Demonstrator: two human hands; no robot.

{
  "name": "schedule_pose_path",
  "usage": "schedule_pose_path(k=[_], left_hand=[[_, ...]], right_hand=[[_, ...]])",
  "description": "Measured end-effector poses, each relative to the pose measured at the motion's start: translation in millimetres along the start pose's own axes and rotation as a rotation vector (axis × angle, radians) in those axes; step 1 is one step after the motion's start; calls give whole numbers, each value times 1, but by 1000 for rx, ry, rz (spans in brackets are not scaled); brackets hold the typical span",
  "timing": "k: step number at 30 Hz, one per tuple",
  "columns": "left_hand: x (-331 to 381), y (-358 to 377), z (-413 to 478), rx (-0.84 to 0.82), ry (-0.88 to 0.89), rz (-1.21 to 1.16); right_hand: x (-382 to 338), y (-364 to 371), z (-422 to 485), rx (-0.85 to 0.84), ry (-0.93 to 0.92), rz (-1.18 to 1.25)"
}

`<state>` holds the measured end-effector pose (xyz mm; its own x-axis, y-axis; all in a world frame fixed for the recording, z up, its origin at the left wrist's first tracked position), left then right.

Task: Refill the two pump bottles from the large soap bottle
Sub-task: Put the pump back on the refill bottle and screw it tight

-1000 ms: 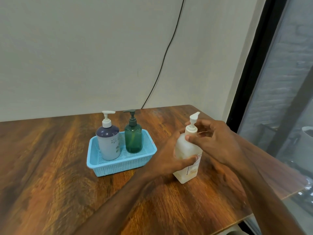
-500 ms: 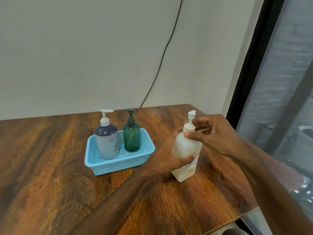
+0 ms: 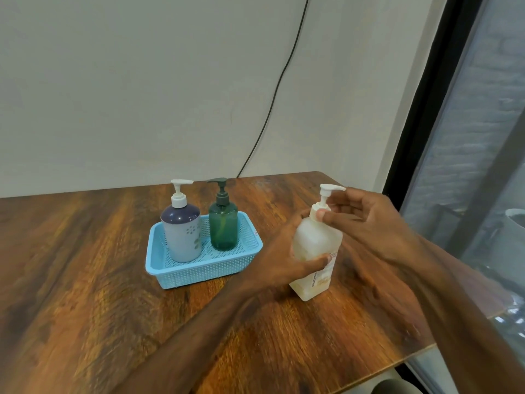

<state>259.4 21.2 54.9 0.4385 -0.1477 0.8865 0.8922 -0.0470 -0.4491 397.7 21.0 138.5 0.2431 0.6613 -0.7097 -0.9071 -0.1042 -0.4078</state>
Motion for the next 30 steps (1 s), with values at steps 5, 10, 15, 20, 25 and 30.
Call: schedule_pose_path(k=[5,10,15,20,25,30], left_hand=[[-1,0,-1,6,-3,10],[0,0,0,2,-12,27],[-2,0,2,0,-1,5],[0,0,2,11,24,-2],[1,-1,1,18,18,-6],[1,-1,-1,19,15,-6]], right_hand=[[-7,6,7,-78,-85,-7],[-13,3,10,-65,-152,-93],[-8,4,4,0,-115,-143],[-9,-1,-11,199,-123,-218],[-9,-2,-22,363,-109,-175],[-10,-2,-21,369,-102,-168]])
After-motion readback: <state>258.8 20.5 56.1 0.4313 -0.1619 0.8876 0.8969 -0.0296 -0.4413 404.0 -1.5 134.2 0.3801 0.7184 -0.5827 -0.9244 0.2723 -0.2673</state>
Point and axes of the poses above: each hand's wrist, its own z-axis towards the middle knuckle, its own y-axis out of the palm, x = y × z, the point moved 10 cm from there along z, towards the middle knuckle, and after that the axes turned 15 degrees about -y, right-handed, at the moved point
